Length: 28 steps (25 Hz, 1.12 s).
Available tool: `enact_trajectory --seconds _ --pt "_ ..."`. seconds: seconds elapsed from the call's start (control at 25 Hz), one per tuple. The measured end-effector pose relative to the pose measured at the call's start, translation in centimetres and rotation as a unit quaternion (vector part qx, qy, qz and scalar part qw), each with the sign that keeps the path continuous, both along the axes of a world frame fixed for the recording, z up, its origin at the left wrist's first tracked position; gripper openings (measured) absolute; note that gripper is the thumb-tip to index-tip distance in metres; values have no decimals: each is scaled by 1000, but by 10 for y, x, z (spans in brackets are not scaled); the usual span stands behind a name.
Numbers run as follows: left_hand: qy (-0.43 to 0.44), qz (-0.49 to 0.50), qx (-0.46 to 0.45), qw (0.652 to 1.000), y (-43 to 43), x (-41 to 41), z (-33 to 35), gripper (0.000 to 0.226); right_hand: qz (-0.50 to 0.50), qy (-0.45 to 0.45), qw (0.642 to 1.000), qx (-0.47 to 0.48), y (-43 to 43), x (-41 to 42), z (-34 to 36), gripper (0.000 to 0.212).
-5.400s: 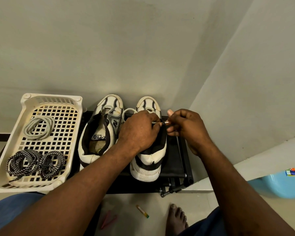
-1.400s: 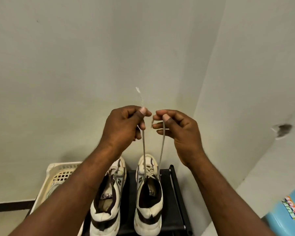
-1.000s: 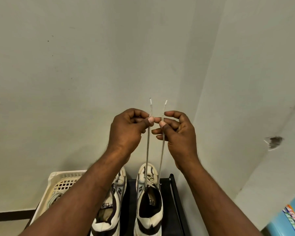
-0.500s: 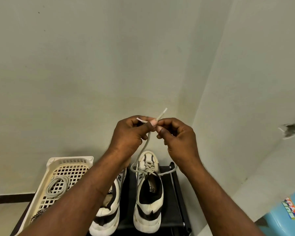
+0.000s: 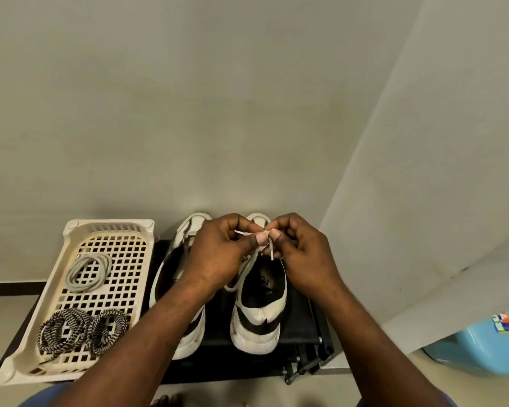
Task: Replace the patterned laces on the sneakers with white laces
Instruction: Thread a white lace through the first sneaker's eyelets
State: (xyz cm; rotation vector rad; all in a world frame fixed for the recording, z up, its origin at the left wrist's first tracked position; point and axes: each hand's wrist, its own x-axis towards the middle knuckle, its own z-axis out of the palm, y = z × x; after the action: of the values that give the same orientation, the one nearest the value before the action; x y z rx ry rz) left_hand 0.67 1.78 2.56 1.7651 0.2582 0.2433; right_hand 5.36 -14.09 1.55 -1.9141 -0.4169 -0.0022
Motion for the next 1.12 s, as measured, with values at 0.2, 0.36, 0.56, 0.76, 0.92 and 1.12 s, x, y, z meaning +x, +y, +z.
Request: enact_trajectory --seconds 0.2,0.36,0.56,0.76,0.92,1.12 --pt "5 15 -19 1000 0 2 -15 6 73 52 994 60 -8 6 -5 25" --pt "20 10 -55 998 4 2 -16 7 78 58 992 82 -14 7 -11 23" --pt "15 28 -55 998 5 9 -19 17 30 136 925 353 -6 13 -6 2" --pt "-71 -18 -502 862 41 14 -8 22 -34 240 858 452 -36 32 -1 24" --pt "73 -54 -52 995 52 10 -9 16 -27 -13 976 -217 -50 28 -6 20" --pt "205 -254 325 888 49 0 -20 18 151 141 894 -397 -61 13 -3 36"
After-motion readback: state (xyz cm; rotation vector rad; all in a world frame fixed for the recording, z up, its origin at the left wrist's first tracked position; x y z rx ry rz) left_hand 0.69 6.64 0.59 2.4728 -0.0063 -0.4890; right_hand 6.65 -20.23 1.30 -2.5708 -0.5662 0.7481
